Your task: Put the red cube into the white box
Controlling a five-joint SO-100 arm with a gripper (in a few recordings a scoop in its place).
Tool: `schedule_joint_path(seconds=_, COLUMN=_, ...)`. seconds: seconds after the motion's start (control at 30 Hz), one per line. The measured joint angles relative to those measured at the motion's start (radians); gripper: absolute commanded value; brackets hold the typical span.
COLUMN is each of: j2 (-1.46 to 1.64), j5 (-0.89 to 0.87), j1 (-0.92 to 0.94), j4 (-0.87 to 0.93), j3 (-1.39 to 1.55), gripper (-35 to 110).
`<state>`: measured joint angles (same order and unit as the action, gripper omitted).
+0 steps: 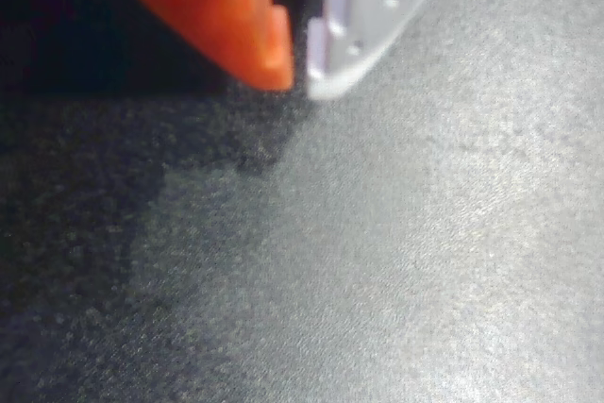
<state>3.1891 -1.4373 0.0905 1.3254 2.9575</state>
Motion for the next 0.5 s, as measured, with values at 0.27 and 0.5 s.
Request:
schedule_joint_path(seconds=0.27, j2=0.0, j5=0.008, j1=0.0, j4=0.006, j3=-0.025, gripper=0)
schedule_joint_path(seconds=0.5, j2=-0.244, j5=0.034, j1=0.002, j4=0.002, j3=-0.239, gripper=0)
